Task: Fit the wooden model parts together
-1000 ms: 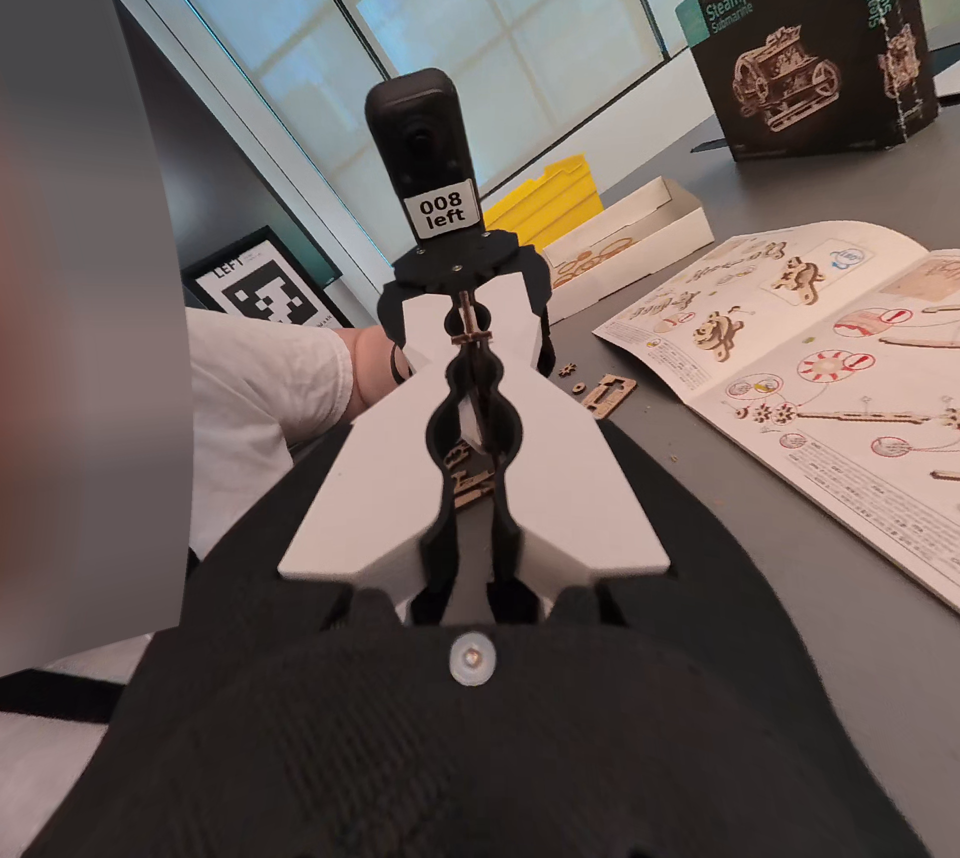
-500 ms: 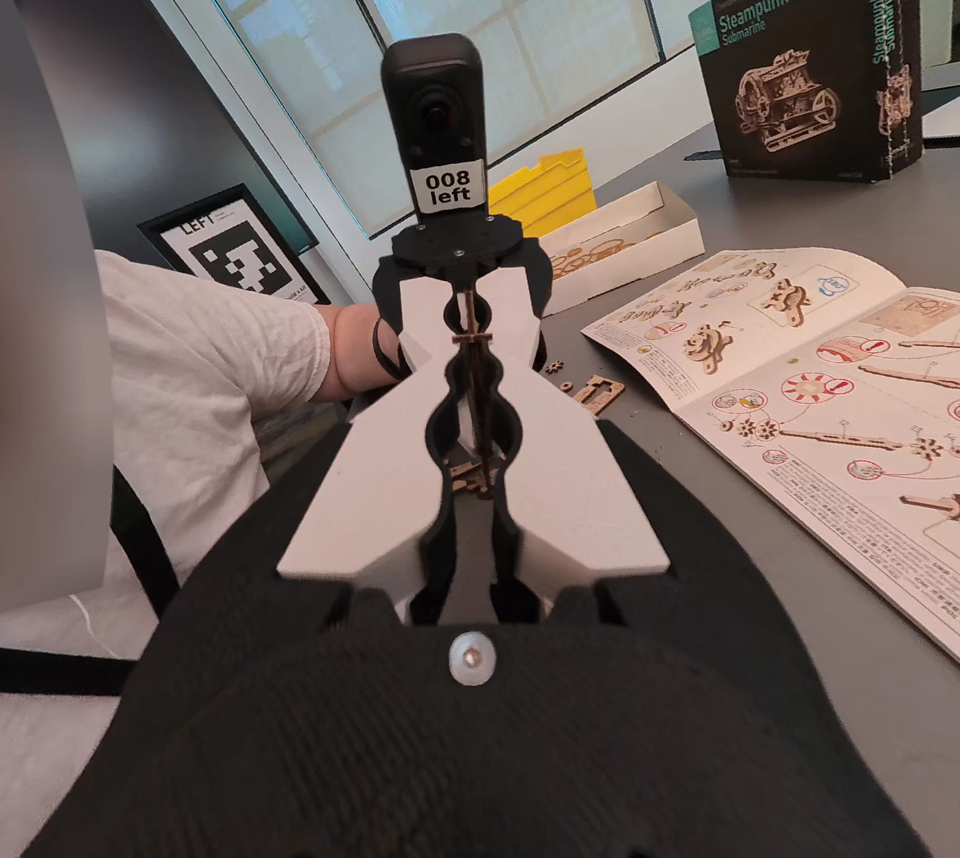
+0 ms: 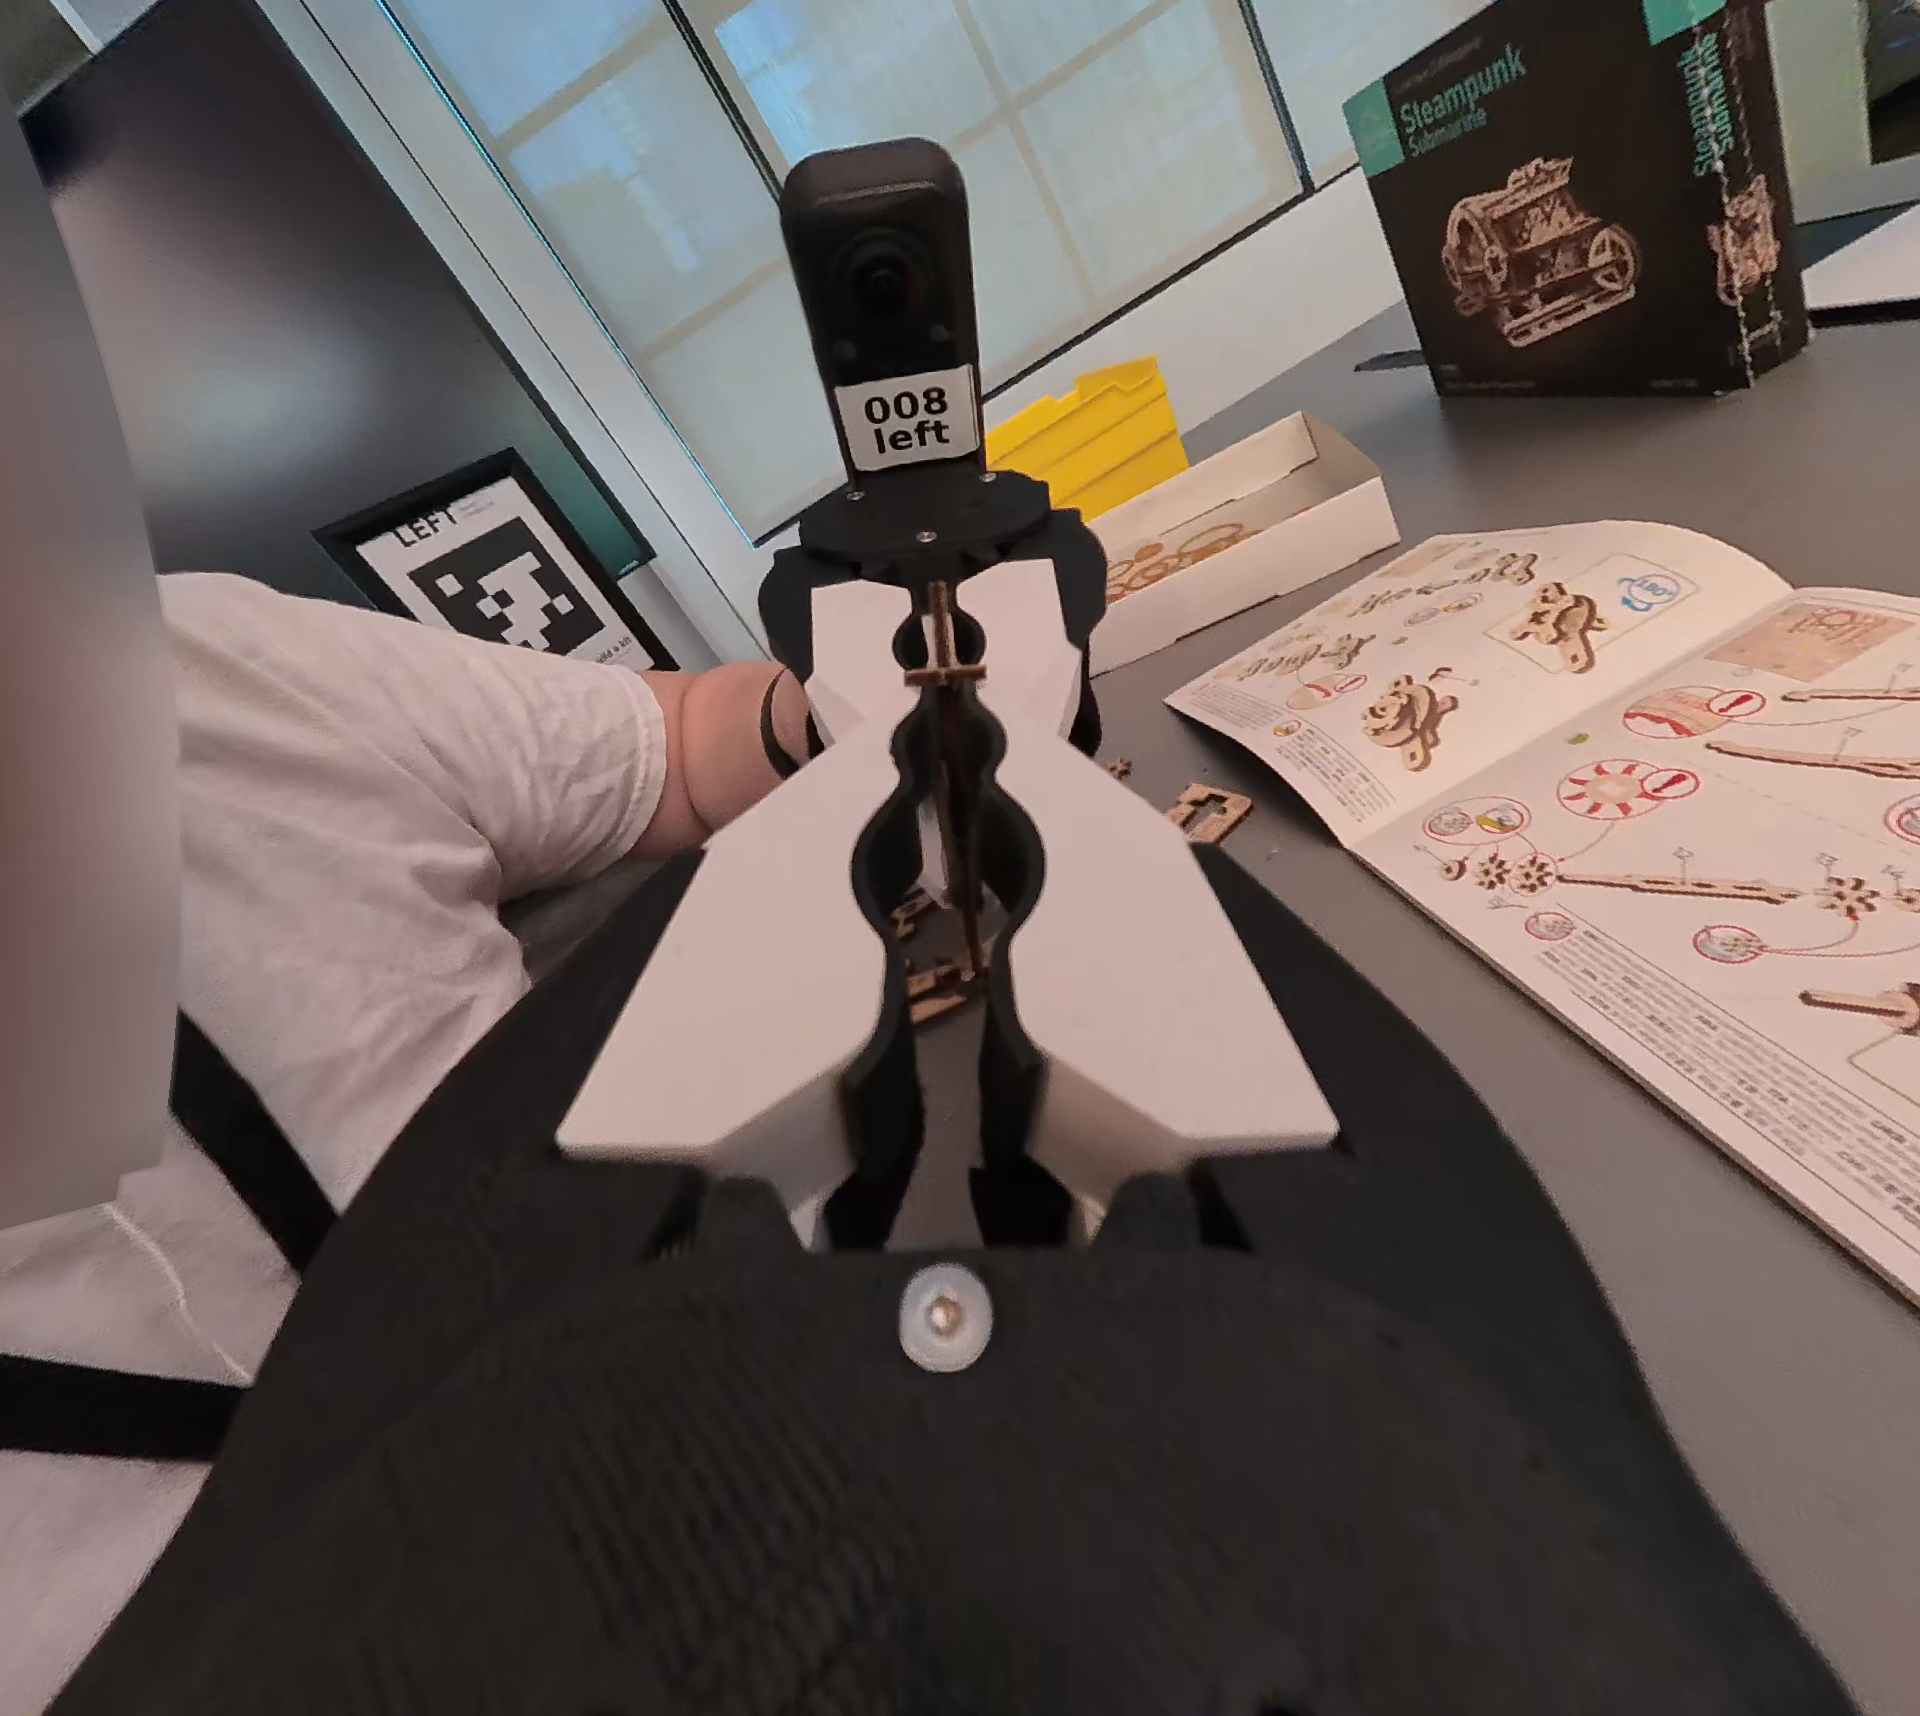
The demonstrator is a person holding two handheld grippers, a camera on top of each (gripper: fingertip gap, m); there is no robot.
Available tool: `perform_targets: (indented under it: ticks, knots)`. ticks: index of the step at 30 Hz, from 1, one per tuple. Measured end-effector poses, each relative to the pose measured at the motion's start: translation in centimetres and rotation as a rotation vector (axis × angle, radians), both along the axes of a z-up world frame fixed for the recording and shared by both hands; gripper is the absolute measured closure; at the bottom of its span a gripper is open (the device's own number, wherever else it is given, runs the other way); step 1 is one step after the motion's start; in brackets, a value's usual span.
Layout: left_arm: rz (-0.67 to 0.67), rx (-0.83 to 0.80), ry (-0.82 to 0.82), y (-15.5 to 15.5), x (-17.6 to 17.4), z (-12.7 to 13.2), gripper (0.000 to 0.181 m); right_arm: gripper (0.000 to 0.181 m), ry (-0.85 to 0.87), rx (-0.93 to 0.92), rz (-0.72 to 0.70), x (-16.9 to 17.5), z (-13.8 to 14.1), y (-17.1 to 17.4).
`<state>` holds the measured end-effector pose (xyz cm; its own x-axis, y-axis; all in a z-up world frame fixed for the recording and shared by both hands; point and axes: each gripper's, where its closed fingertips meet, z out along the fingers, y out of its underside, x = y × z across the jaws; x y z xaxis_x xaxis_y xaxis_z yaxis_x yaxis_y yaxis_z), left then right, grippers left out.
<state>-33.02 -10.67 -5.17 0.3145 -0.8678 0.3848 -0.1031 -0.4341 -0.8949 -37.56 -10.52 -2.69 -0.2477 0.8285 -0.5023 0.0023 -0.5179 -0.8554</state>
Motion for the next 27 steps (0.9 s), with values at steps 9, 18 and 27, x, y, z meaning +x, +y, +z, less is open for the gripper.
perform_targets:
  ticks: [9, 18, 27]
  knots:
    - [0.058, 0.045, -0.092, 0.4, 0.3, 1.3, 0.181, 0.181, 0.085, -0.005, -0.052, 0.4, 1.2, 0.4]
    - [0.067, 0.052, -0.132, 0.3, 0.5, 1.9, 0.181, 0.181, 0.164, -0.061, -0.08, 0.8, 1.9, 0.5]
    - [0.017, 0.134, -0.12, -0.4, 0.1, 2.0, 0.181, 0.181, 0.14, 0.039, -0.03, 0.8, 2.2, -0.2]
